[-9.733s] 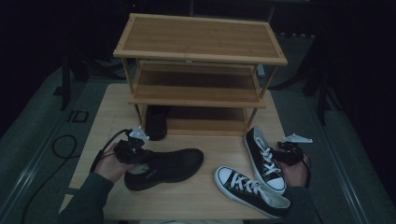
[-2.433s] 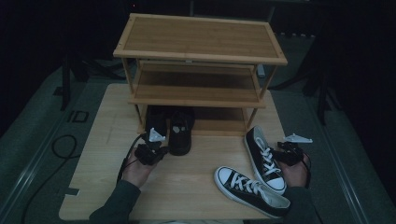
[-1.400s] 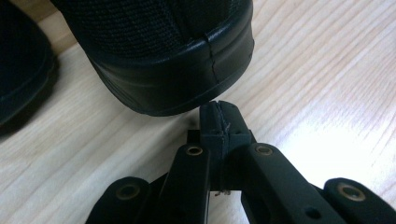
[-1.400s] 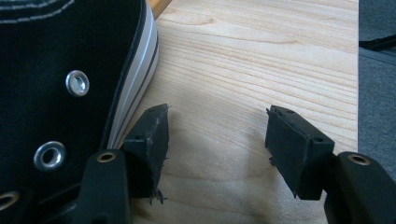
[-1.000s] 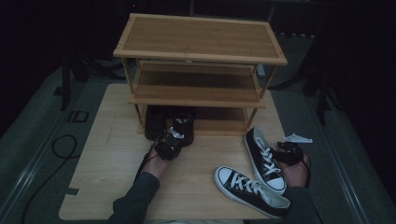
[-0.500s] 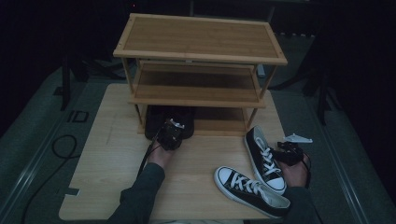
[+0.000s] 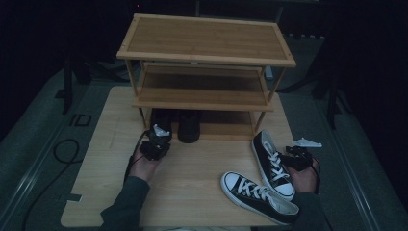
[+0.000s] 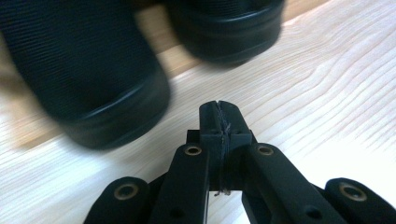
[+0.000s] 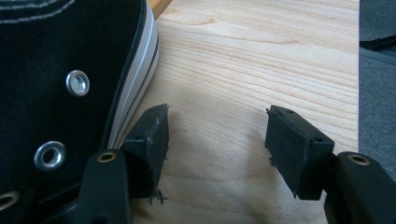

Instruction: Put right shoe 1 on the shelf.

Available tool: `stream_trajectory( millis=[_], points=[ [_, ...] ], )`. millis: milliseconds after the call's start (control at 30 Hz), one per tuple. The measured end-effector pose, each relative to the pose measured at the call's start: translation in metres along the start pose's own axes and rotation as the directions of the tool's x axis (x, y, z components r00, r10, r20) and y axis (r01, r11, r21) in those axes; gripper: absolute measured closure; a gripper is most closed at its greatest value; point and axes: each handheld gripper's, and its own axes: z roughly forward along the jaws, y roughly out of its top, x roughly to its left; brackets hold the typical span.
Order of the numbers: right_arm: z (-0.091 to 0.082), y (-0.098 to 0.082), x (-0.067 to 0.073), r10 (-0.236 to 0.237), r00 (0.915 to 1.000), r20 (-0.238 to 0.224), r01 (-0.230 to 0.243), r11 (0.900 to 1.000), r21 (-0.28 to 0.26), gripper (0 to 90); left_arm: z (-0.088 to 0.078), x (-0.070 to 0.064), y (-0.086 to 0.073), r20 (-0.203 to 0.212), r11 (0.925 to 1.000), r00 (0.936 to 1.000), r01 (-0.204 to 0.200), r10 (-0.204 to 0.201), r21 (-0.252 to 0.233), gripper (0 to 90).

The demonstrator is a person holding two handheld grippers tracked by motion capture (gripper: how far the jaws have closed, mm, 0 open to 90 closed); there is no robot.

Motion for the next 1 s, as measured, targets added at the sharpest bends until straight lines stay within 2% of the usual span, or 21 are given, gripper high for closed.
stream_trajectory(
  millis=[33, 67, 100, 133, 167, 200, 233, 267, 300, 367, 467, 600, 700, 767, 867, 1000],
  points=[
    [0.0, 0.0, 0.0, 0.0, 1.0, 0.0, 0.0, 1.0, 0.0, 39.7, 0.0, 0.0, 0.0, 0.0, 1.0, 1.0, 0.0, 0.0, 0.0, 89.7],
    [0.0, 0.0, 0.0, 0.0, 1.0, 0.0, 0.0, 1.0, 0.0, 39.6, -0.01, 0.013, -0.007, -0.029, 0.9995, 0.9992, 0.028, -0.028, -0.015, 89.7],
    [0.0, 0.0, 0.0, 0.0, 1.0, 0.0, 0.0, 1.0, 0.0, 39.6, -0.01, 0.013, -0.007, -0.029, 0.9995, 0.9992, 0.028, -0.028, -0.015, 89.7],
    [0.0, 0.0, 0.0, 0.0, 1.0, 0.0, 0.0, 1.0, 0.0, 39.6, -0.015, 0.026, -0.012, -0.057, 0.9986, 0.9971, 0.05, -0.051, -0.016, 89.7],
    [0.0, 0.0, 0.0, 0.001, 1.0, 0.0, -0.001, 1.0, 0.0, 39.6, -0.015, 0.026, -0.012, -0.057, 0.9986, 0.9971, 0.05, -0.051, -0.016, 89.7],
    [0.0, 0.0, 0.0, 0.0, 1.0, 0.0, 0.0, 1.0, 0.0, 39.6, -0.016, 0.038, -0.013, -0.082, 0.9972, 0.9939, 0.073, -0.074, -0.019, 89.7],
    [0.0, 0.0, 0.0, 0.0, 1.0, 0.0, 0.0, 1.0, 0.0, 39.6, -0.016, 0.038, -0.013, -0.082, 0.9972, 0.9939, 0.073, -0.074, -0.019, 89.7],
    [0.0, 0.0, 0.0, 0.0, 1.0, 0.0, 0.0, 1.0, 0.0, 39.6, -0.014, 0.05, -0.013, -0.098, 0.9956, 0.991, 0.09, -0.092, -0.027, 89.7],
    [0.0, 0.0, 0.0, -0.001, 1.0, 0.0, 0.001, 1.0, 0.0, 39.6, -0.012, 0.055, -0.012, -0.1, 0.9961, 0.9913, 0.083, -0.085, -0.029, 89.7],
    [0.0, 0.0, 0.0, 0.0, 1.0, 0.0, 0.0, 1.0, 0.0, 39.6, -0.009, 0.058, -0.011, -0.108, 0.9966, 0.991, 0.077, -0.079, -0.029, 89.7],
    [0.0, 0.0, 0.0, 0.0, 1.0, 0.0, 0.0, 1.0, 0.0, 39.6, 0.005, 0.068, -0.005, -0.128, 0.9971, 0.9889, 0.075, -0.076, -0.014, 89.7],
    [0.0, 0.0, 0.0, 0.001, 1.0, 0.0, -0.001, 1.0, 0.001, 39.6, 0.015, 0.073, 0.0, -0.116, 0.9975, 0.9908, 0.069, -0.071, -0.014, 89.8],
    [0.0, 0.0, 0.0, 0.0, 1.0, 0.0, 0.0, 1.0, 0.0, 39.7, 0.018, 0.073, 0.002, -0.104, 0.9966, 0.9912, 0.081, -0.082, -0.018, 89.8],
    [0.0, 0.0, 0.0, 0.0, 1.0, 0.0, 0.0, 1.0, 0.0, 39.7, 0.022, 0.07, 0.006, -0.093, 0.9979, 0.9936, 0.063, -0.064, -0.014, 89.8],
    [0.0, 0.0, 0.0, 0.0, 1.0, 0.0, 0.0, 1.0, 0.0, 39.6, 0.026, 0.067, 0.011, -0.098, 0.9982, 0.9934, 0.058, -0.059, -0.011, 89.8],
    [0.0, 0.0, 0.0, 0.001, 1.0, 0.0, -0.001, 1.0, 0.0, 39.7, 0.03, 0.07, 0.016, -0.106, 0.9978, 0.9922, 0.066, -0.065, -0.003, 89.7]
  ],
)
